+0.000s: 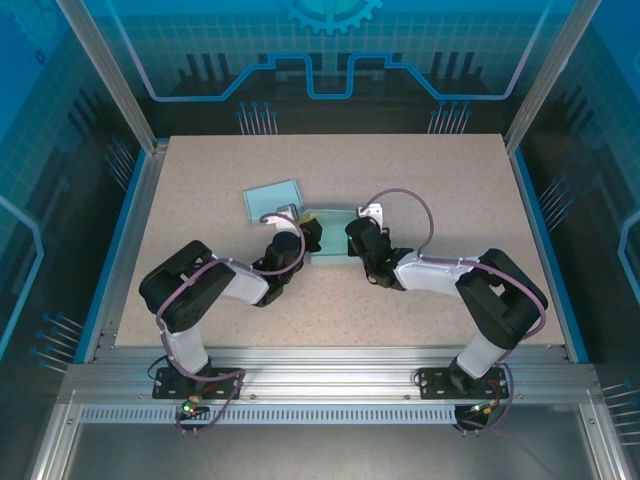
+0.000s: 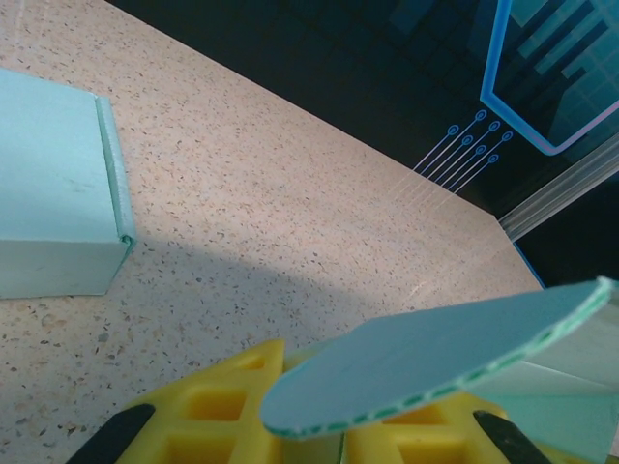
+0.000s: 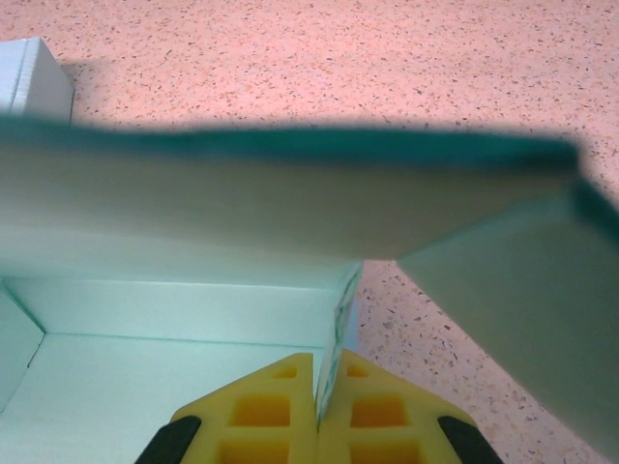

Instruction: Fold the paper box

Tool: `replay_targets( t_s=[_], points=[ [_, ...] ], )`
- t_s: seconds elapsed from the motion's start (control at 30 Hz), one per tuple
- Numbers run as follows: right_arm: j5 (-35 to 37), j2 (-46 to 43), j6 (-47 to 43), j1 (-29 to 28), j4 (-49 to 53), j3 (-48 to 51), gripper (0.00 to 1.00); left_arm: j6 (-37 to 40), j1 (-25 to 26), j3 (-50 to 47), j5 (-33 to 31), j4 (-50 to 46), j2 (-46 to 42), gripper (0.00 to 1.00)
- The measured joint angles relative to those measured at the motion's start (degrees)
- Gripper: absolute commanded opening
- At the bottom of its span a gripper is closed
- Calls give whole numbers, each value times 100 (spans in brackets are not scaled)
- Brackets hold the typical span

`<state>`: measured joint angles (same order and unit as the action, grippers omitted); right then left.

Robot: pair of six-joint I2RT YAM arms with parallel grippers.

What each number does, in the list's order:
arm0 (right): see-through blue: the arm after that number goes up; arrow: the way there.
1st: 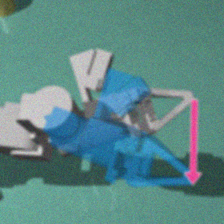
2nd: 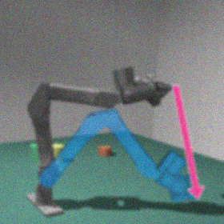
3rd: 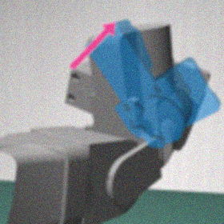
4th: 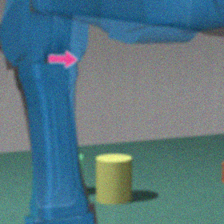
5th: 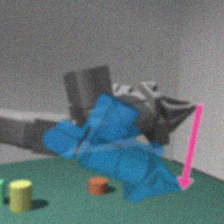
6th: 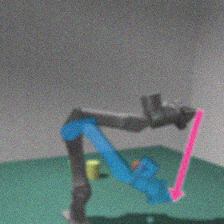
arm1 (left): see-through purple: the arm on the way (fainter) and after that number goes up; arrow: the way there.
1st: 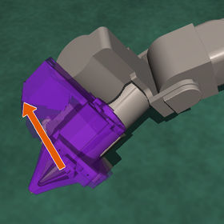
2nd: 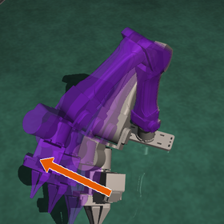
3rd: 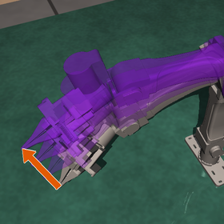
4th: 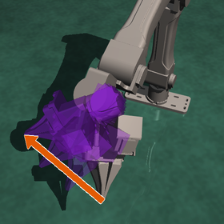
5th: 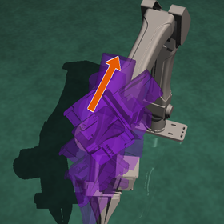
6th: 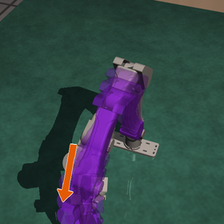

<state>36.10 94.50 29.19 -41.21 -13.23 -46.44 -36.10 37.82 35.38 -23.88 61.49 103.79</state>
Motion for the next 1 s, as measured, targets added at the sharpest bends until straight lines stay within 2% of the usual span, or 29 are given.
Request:
replay_targets(
  t_s=[1.0],
  points=[
    [103, 0, 0, -2, 72, 0, 0, -114, 15, -37, 72, 544, 284, 23]
  ],
)
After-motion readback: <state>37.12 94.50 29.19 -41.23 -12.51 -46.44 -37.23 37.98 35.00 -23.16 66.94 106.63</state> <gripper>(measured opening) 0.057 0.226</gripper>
